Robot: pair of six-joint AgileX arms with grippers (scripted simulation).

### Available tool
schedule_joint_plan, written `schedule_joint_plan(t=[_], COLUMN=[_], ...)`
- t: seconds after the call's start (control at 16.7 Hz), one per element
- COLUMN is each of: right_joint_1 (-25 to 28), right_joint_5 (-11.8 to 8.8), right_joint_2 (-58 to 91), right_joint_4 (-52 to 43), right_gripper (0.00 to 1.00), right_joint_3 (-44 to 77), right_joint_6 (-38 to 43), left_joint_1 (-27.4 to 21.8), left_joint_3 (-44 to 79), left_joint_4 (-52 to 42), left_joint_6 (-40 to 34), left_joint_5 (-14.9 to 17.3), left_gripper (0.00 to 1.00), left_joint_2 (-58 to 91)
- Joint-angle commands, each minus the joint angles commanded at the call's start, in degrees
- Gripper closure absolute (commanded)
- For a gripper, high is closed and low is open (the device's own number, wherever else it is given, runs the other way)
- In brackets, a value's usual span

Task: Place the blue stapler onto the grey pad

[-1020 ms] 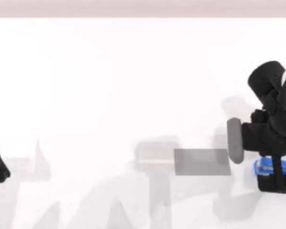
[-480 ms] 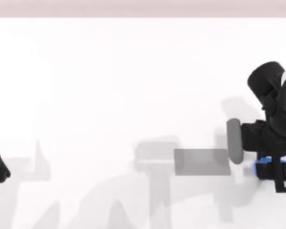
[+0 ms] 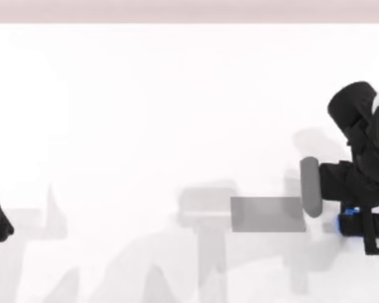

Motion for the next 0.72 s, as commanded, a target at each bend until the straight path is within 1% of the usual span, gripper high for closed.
schedule_joint_plan(t=[0.42,0.54,0.72], right_joint_1=[-0.01,0.06,0.13], right_joint_5=[0.00,-0.02,-0.03], right_joint_2=[-0.41,-1.57,-4.38], right_joint_4=[-0.89,-4.06,-12.47], right_gripper=[1.00,1.00,1.00], right_joint_3=[0.86,3.32,8.24], right_joint_6=[-0.07,-0.26,-0.33], left_joint_1=[0.00,0.00,0.00], left_joint_3=[0.00,0.00,0.00], left_joint_4=[0.00,0.00,0.00], left_joint_6=[0.00,0.00,0.00], left_joint_5=[0.00,0.00,0.00], left_gripper=[0.00,0.00,0.00], left_joint_2=[0.00,0.00,0.00])
